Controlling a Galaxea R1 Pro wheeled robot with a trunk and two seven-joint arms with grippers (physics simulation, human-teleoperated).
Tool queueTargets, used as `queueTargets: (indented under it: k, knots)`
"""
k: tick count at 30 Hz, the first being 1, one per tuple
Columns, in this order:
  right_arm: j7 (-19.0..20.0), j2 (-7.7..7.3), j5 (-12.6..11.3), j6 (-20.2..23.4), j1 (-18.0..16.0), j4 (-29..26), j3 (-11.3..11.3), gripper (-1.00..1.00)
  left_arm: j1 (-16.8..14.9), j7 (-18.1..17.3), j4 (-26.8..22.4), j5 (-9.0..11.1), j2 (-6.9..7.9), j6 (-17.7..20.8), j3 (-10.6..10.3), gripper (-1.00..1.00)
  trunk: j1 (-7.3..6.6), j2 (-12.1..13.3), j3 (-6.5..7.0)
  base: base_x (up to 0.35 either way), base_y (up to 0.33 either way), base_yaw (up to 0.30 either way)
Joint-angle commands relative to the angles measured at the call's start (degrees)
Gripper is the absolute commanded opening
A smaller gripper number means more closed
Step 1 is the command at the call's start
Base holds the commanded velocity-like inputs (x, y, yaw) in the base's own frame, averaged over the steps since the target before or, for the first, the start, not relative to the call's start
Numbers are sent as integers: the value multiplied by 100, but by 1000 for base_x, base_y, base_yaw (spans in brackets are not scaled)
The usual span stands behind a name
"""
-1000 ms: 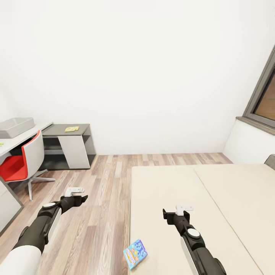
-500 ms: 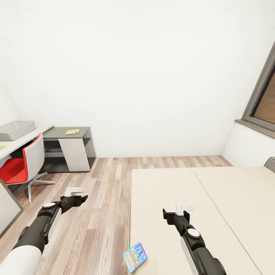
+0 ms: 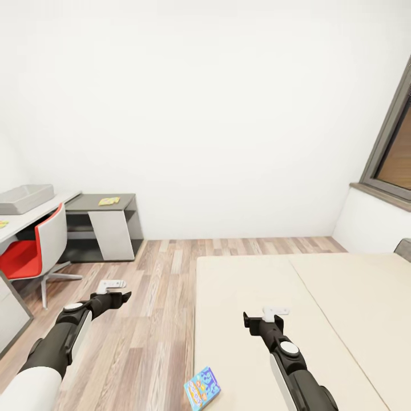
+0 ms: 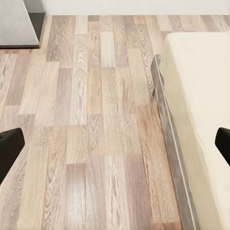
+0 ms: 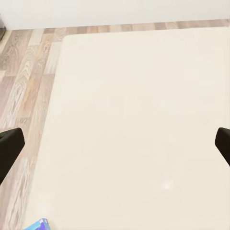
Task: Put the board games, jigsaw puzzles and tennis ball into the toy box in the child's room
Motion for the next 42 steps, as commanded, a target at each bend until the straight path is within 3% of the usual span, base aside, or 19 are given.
queueTargets:
  k: [1,32,42]
  knots:
    - [-31,-1,10,33,-4,-9,11,100,-5,-56,-8,-54,-2,22,20,100,4,-13,-4,0,0,5]
    - [-29,-10,18,3,-4,-18,29,100,-5,-75,-8,-41,5,20,8,100,4,-13,32,0,2,5]
    - [-29,-10,9,10,-4,-18,29,100,-5,-75,-8,-44,5,29,8,100,4,-13,32,0,219,0]
